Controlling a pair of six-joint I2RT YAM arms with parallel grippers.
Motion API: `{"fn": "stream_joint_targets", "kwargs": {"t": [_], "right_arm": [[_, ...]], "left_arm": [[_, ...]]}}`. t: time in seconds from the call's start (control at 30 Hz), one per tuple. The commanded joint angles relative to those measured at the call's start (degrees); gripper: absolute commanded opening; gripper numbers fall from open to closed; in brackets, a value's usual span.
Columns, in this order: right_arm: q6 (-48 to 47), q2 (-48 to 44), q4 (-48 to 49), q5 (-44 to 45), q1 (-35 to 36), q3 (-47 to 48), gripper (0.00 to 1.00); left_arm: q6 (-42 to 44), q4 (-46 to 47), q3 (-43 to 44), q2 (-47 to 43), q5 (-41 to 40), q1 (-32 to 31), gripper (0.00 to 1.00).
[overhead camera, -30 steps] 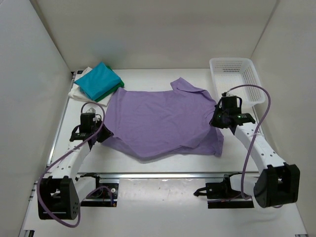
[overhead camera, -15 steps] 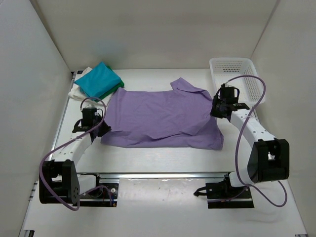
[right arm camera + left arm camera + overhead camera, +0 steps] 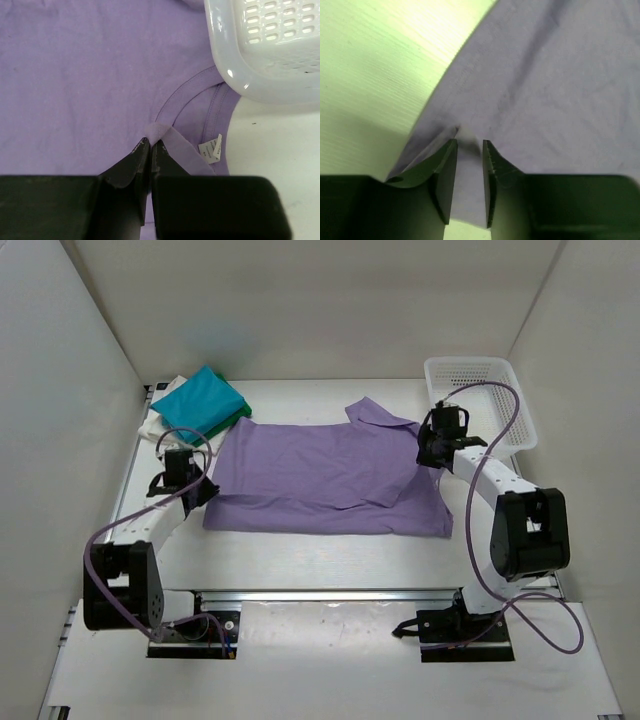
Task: Fold and stack the t-shirts
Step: Fold the flattened tshirt in 1/3 of the way
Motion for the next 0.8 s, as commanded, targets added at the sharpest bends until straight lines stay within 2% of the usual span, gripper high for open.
{"fn": "stream_joint_targets", "kwargs": {"t": [0.0, 0.03, 0.07, 0.1, 0.13, 0.2, 0.27, 0.33, 0.37, 0.4, 0.43, 0.47, 0.5, 0.57, 0.6, 0.7, 0.77], "right_arm": [[0.4, 0.5, 3.3, 1.7, -0.1, 1.8, 0.0], [0.6, 0.6, 3.3, 2.1, 0.2, 2.3, 0.04], [0.6, 0.3, 3.1, 2.4, 0.5, 2.4, 0.08], [0.2, 0.0, 2.7, 2.4, 0.8, 2.7, 0.15], [0.1, -1.5, 2.6, 2.8, 1.1, 2.3, 0.23], [0.8, -5.0, 2.7, 2.9, 1.5, 2.1, 0.31], [1.4, -8.5, 2.1, 2.1, 1.7, 0.0, 0.39], [2.6, -13.4, 2.0, 2.7, 3.4, -3.7, 0.43], [3.0, -16.9, 1.9, 3.5, 4.1, -7.0, 0.43], [4.1, -21.1, 1.9, 3.9, 4.7, -10.7, 0.4], [5.4, -26.0, 2.3, 3.9, 6.2, -12.9, 0.37], [5.8, -27.9, 2.5, 4.9, 7.1, -17.3, 0.19], [8.3, -32.9, 2.6, 4.6, 8.4, -22.2, 0.0], [10.3, -40.5, 3.5, 2.0, 8.1, -29.3, 0.0], [12.1, -44.4, 3.0, 1.8, 7.7, -32.6, 0.0], [14.2, -52.8, 1.0, 0.1, 4.7, -38.5, 0.01], [15.3, -57.0, -1.2, -0.5, 2.1, -40.8, 0.07]], "left_arm": [[0.9, 0.8, 2.9, 2.2, 1.2, 1.5, 0.42], [1.1, 0.5, 2.6, 1.8, 2.4, 1.6, 0.56], [1.4, 0.1, 2.3, 0.1, 2.4, 1.9, 0.63], [1.7, -0.4, 1.7, -1.2, 1.7, 1.9, 0.75], [2.1, -0.7, 1.1, -4.4, 1.7, 2.3, 0.81], [2.5, -2.4, 0.0, -9.3, 1.7, 3.0, 0.79], [3.3, -4.1, -1.4, -14.3, 1.9, 2.0, 0.7], [2.9, -6.0, -3.9, -16.9, 3.4, 1.5, 0.52], [1.8, -6.1, -6.2, -19.0, 5.1, 2.4, 0.43], [0.8, -5.7, -9.3, -21.2, 7.3, 3.5, 0.4], [0.3, -6.0, -10.4, -21.8, 8.8, 4.1, 0.32], [-0.7, -5.8, -12.7, -23.6, 8.7, 5.0, 0.26], [-1.6, -5.5, -14.2, -25.3, 8.5, 4.7, 0.25], [-2.7, -5.3, -16.3, -27.3, 6.8, 4.1, 0.28], [-3.4, -4.7, -17.5, -27.7, 6.7, 4.7, 0.35], [-5.2, -2.6, -20.1, -25.1, 8.8, 5.7, 0.46], [-6.4, -0.3, -21.6, -23.7, 8.9, 5.4, 0.51]]}}
